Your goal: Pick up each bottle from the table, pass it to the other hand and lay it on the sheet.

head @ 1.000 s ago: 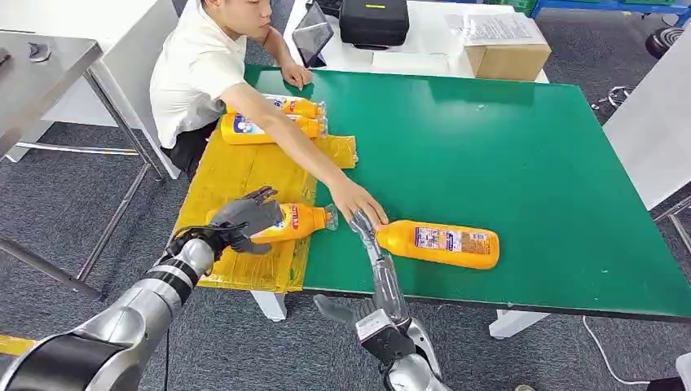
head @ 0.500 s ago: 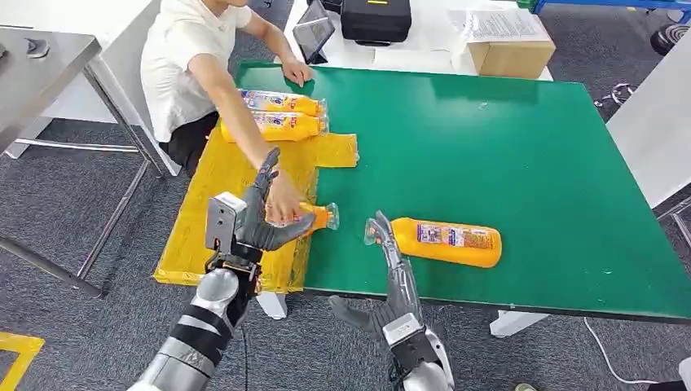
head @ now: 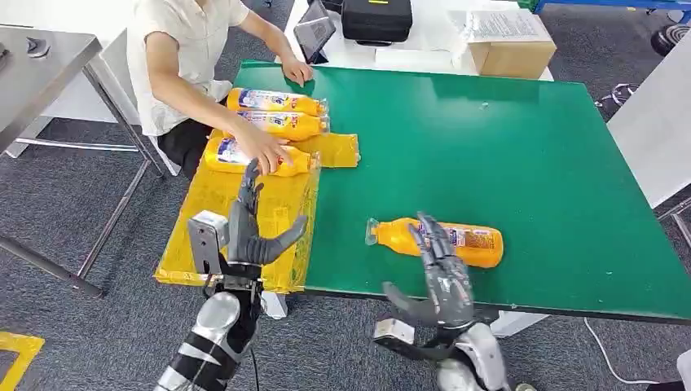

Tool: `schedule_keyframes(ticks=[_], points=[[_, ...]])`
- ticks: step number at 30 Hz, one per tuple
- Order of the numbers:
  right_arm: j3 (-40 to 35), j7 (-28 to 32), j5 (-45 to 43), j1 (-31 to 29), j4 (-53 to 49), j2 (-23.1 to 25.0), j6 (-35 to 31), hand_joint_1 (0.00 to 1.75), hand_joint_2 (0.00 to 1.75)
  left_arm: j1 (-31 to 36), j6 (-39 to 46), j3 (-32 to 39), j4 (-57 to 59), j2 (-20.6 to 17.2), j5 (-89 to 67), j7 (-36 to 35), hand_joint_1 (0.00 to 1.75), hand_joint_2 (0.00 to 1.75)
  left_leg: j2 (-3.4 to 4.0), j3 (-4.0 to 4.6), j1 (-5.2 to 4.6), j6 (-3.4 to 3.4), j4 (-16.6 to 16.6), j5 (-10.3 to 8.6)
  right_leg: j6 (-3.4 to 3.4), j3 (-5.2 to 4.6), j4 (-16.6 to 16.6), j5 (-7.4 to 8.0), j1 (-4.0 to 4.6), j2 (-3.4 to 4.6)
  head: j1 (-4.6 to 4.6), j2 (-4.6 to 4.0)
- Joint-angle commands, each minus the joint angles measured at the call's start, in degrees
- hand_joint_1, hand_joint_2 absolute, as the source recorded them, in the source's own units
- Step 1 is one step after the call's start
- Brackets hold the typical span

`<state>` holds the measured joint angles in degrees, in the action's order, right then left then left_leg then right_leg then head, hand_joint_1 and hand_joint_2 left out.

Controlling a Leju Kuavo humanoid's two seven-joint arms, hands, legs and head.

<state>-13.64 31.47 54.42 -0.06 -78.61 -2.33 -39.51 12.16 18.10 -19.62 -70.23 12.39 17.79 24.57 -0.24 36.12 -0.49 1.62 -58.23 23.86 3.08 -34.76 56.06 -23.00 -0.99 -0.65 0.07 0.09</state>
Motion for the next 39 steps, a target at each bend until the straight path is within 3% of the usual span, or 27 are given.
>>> schedule_keyframes(ticks=[1,10,13,23,25,39], points=[[23.28,2.7,2.46,-3.73,13.18,-4.13,-0.49,0.0,1.75,-6.18,-1.63,-10.94,2.03,-1.11,2.44,-1.18,0.0,1.75,-0.1,-0.22,-0.01,-0.04,0.11,0.06,-0.04,0.3,-0.12,-0.07,-0.01,-0.07,0.0,0.0],[24.28,2.22,4.39,-6.13,14.61,-2.87,-0.49,0.0,1.75,-4.74,-1.9,-11.99,3.29,-1.05,3.15,-1.51,0.0,1.75,0.06,-0.13,0.06,0.02,0.06,0.13,-0.06,0.13,-0.07,-0.03,0.08,0.06,-0.02,0.0],[23.73,2.69,4.64,-9.73,19.76,-2.88,-0.49,0.0,1.75,-3.45,-2.28,-12.98,3.79,-0.67,3.35,-1.48,0.0,1.75,0.18,-0.27,0.12,-0.03,0.05,0.19,-0.09,0.26,-0.06,-0.07,0.14,0.17,-0.02,0.0],[15.18,2.0,1.56,-18.98,33.89,-2.85,-0.49,0.0,1.75,-0.45,-0.09,-15.39,6.52,0.8,0.66,-0.28,0.0,1.75,0.35,-0.25,0.1,0.01,0.05,0.13,-0.09,0.21,-0.06,0.03,0.11,0.33,-0.02,0.0],[9.84,-1.1,0.57,-23.21,41.94,-2.94,0.38,0.0,1.75,0.8,0.86,-16.07,8.41,1.19,0.56,-1.26,0.0,1.75,0.39,-0.23,0.1,0.01,0.05,0.13,-0.09,0.2,-0.07,0.05,0.12,0.35,-0.02,0.0],[5.03,-1.33,-2.5,-25.21,45.69,-2.78,0.82,0.0,1.75,2.89,-0.25,-16.39,11.9,1.58,2.65,-3.11,0.0,1.75,0.15,-0.12,0.08,0.03,0.02,0.06,-0.06,0.13,-0.01,0.02,0.1,0.11,0.0,0.0]])
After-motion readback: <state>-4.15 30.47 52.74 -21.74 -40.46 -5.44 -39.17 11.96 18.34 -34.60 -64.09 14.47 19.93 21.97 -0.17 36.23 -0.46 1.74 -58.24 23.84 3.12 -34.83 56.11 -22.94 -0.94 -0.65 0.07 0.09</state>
